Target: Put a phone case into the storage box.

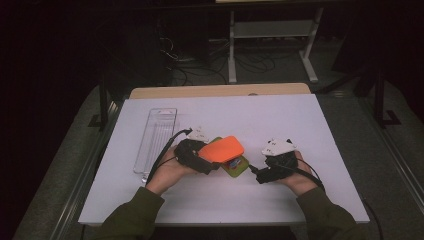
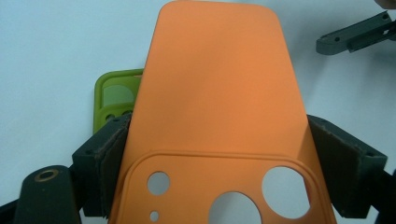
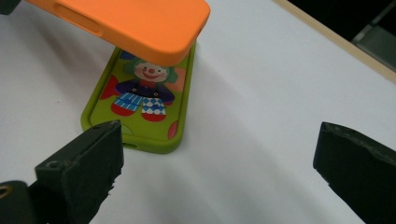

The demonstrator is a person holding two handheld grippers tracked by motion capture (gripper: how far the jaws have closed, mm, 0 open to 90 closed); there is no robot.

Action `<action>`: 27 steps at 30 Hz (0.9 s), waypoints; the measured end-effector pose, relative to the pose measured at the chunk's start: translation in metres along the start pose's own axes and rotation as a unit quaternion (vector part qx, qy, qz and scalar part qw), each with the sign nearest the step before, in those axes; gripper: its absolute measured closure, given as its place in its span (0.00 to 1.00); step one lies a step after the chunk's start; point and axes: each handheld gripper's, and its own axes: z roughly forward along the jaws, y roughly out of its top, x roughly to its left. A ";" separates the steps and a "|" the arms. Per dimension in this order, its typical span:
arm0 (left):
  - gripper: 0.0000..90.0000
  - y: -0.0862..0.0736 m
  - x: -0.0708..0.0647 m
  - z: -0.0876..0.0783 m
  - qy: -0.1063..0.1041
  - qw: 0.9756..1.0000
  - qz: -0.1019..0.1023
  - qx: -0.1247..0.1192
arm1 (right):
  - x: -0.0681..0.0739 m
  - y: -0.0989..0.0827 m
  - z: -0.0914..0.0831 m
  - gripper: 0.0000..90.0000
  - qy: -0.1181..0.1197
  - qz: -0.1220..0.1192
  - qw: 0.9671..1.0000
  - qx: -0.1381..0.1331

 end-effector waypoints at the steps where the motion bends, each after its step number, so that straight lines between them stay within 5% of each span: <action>1: 0.17 0.000 0.002 -0.001 0.000 1.000 0.011 0.008 | 0.001 0.000 0.000 0.01 -0.005 -0.011 1.000 -0.002; 5: 0.17 0.000 0.002 -0.002 -0.001 1.000 0.011 0.008 | 0.003 0.001 0.000 0.01 -0.015 -0.042 0.999 0.001; 17: 0.17 0.000 0.001 -0.001 -0.006 1.000 0.014 0.008 | 0.011 0.001 0.000 0.01 -0.043 -0.085 0.995 -0.010; 22: 0.17 0.000 0.001 -0.002 -0.007 1.000 0.014 0.006 | 0.014 0.001 0.000 0.01 -0.062 -0.110 0.992 -0.011; 27: 0.17 0.000 0.001 -0.001 -0.007 1.000 0.018 0.005 | 0.018 0.002 -0.001 0.01 -0.084 -0.151 0.985 -0.014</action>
